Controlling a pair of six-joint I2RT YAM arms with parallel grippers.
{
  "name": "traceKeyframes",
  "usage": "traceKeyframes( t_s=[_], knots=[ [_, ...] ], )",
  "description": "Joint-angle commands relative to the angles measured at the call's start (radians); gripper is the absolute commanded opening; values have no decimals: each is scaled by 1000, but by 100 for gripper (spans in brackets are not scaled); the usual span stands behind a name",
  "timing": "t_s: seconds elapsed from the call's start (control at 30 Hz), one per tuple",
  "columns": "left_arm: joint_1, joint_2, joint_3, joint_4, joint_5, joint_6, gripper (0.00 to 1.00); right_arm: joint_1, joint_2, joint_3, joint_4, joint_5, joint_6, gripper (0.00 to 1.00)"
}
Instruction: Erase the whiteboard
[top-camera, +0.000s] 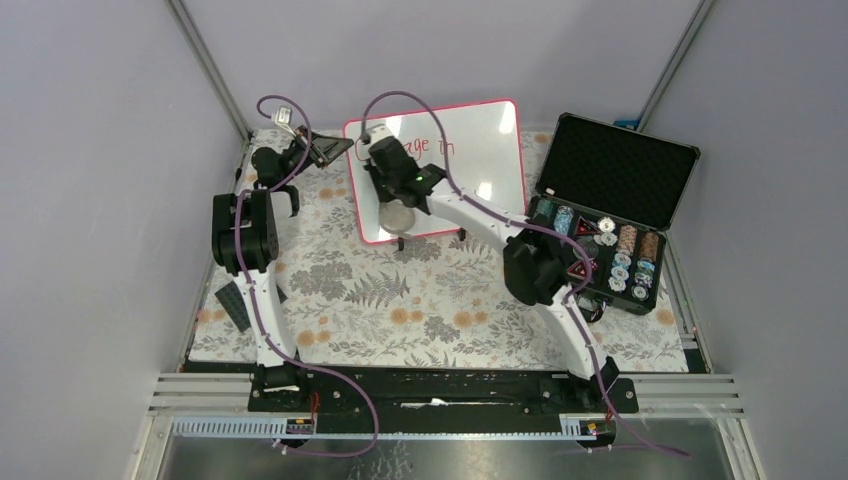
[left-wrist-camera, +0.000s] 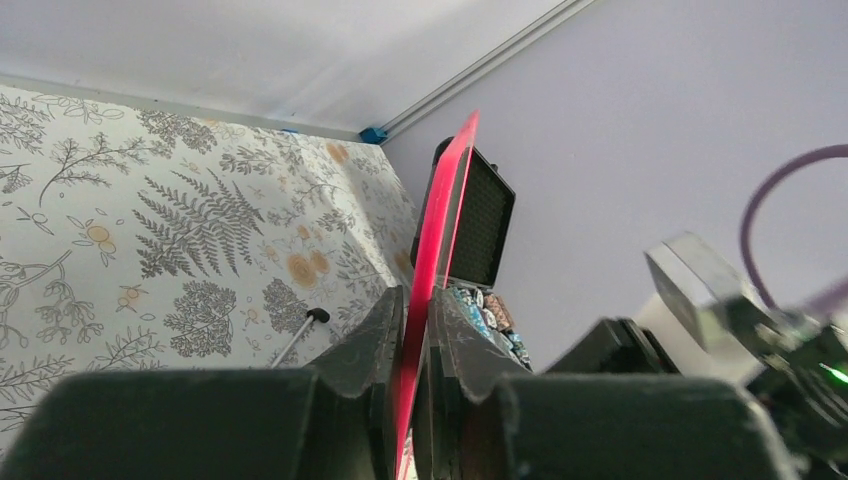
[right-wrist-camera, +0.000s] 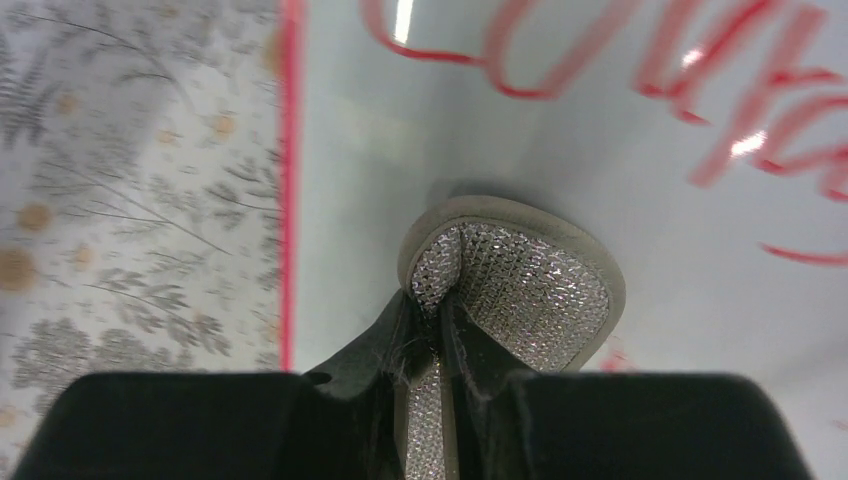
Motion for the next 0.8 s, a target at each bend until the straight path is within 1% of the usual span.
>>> traceKeyframes(
  t_s=[0.0, 0.03, 0.1, 0.2, 0.33, 0.47, 0.53, 0.63, 0.77],
  knots=[
    [1, -43, 9, -41, 10, 75, 0, 56, 144, 321, -172, -15, 31, 0],
    [1, -48, 5, -68, 10, 100, 0, 56, 164, 356, -192, -18, 39, 0],
    [0, -56, 1, -95, 10, 133, 0, 56, 168, 360, -200, 3, 43, 0],
    [2, -60, -7, -81, 14, 134, 0, 50, 122, 278, -180, 71, 36, 0],
    [2, -82, -15, -95, 16, 165, 0, 1, 1, 45, -100, 104, 46, 0],
    [2, -97, -21, -113, 16, 183, 0, -76, -154, -235, 54, 121, 53, 0],
    [2, -99, -24, -111, 12, 180, 0, -100, -205, -328, 88, 152, 42, 0],
    [-2, -95, -26, -100, 10, 171, 0, -113, -216, -360, 90, 177, 17, 0],
    [-8, -94, -27, -92, 10, 162, 0, -102, -175, -284, 67, 108, 34, 0]
  ],
)
